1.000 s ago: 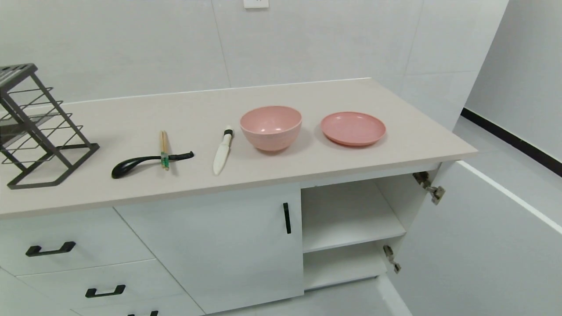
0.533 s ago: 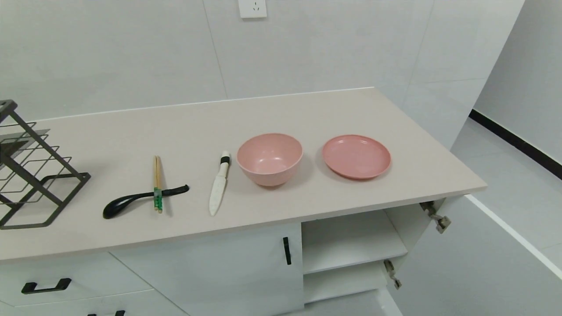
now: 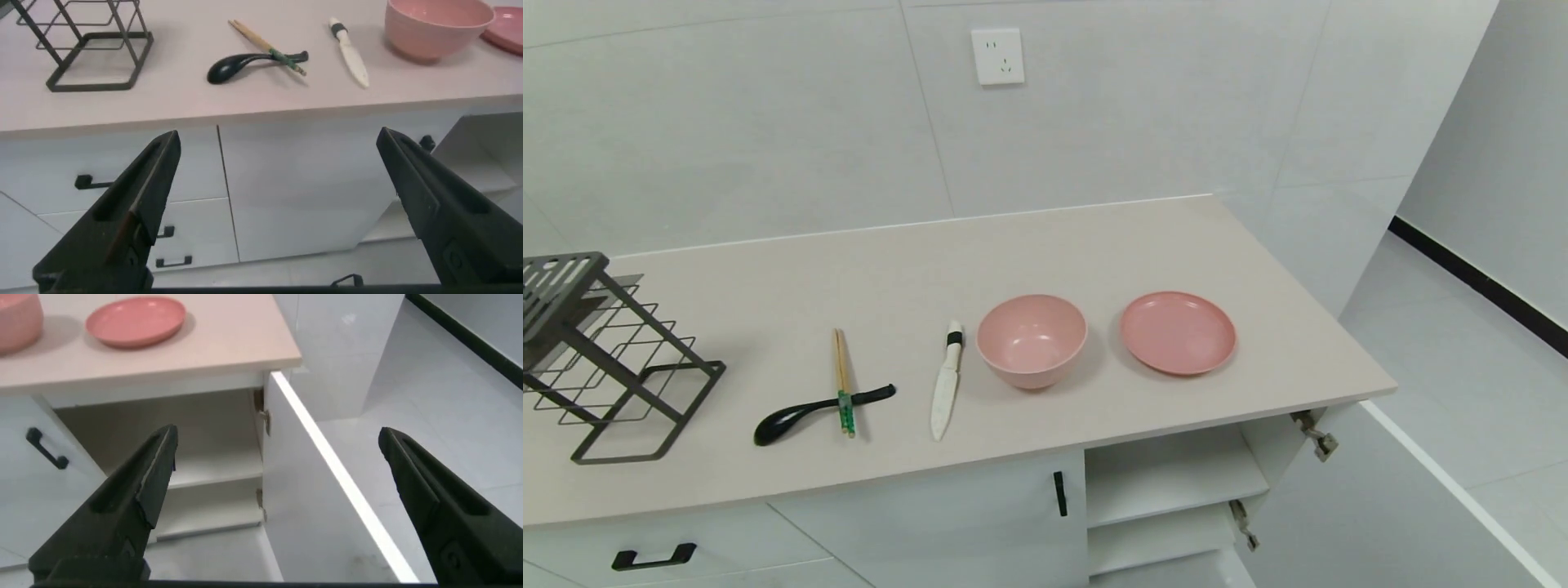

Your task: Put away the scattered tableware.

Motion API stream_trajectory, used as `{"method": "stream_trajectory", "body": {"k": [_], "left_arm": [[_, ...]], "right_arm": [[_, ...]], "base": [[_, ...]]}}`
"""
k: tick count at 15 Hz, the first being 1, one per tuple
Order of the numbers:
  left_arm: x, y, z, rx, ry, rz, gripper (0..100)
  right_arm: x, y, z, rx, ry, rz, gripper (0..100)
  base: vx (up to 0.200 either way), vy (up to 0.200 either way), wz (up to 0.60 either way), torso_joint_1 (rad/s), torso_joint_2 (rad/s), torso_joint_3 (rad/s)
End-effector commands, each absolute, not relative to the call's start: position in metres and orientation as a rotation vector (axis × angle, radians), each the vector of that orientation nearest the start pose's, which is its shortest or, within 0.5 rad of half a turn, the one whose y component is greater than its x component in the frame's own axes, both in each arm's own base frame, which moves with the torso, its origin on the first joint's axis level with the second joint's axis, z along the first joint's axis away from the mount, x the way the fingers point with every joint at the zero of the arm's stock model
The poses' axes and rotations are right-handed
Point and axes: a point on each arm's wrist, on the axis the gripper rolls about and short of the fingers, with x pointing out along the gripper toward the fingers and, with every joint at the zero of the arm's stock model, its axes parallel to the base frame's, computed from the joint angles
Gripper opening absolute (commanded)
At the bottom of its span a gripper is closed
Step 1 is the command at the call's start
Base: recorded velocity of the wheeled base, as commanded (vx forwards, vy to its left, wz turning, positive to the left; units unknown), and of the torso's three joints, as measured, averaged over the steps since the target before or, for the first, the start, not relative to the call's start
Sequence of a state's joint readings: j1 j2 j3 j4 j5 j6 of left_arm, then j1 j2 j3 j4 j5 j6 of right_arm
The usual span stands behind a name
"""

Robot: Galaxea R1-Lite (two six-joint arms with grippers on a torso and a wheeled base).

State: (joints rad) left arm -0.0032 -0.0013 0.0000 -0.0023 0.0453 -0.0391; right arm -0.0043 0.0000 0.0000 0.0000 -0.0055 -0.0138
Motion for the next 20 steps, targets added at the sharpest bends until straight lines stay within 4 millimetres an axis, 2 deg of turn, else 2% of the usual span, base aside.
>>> {"method": "stream_trajectory", "body": {"k": [1,5,9,14,20], "left_arm": [[-0.0228,0.0011,0.0758,-0.041,-0.004,0.043,100],[-0.0228,0.0011,0.0758,-0.040,-0.004,0.043,100],[-0.0228,0.0011,0.0758,-0.037,-0.004,0.043,100],[-0.0228,0.0011,0.0760,-0.035,-0.005,0.043,100],[-0.0228,0.0011,0.0758,-0.041,-0.004,0.043,100]], "right_arm": [[-0.0228,0.0000,0.0755,-0.014,0.000,-0.011,100],[-0.0228,0.0000,0.0755,-0.014,0.000,-0.008,100],[-0.0228,0.0000,0.0755,-0.015,0.000,-0.008,100],[-0.0228,0.0001,0.0755,-0.018,0.000,-0.006,100],[-0.0228,0.0001,0.0755,-0.021,0.000,-0.006,100]], "base": [[0.000,0.000,0.00,0.305,-0.59,-0.286],[0.000,0.000,0.00,0.213,-0.40,-0.193],[0.000,0.000,0.00,0.000,0.00,0.000],[0.200,0.000,0.00,0.000,0.00,0.000],[0.000,0.000,0.00,0.000,0.00,0.000]]}}
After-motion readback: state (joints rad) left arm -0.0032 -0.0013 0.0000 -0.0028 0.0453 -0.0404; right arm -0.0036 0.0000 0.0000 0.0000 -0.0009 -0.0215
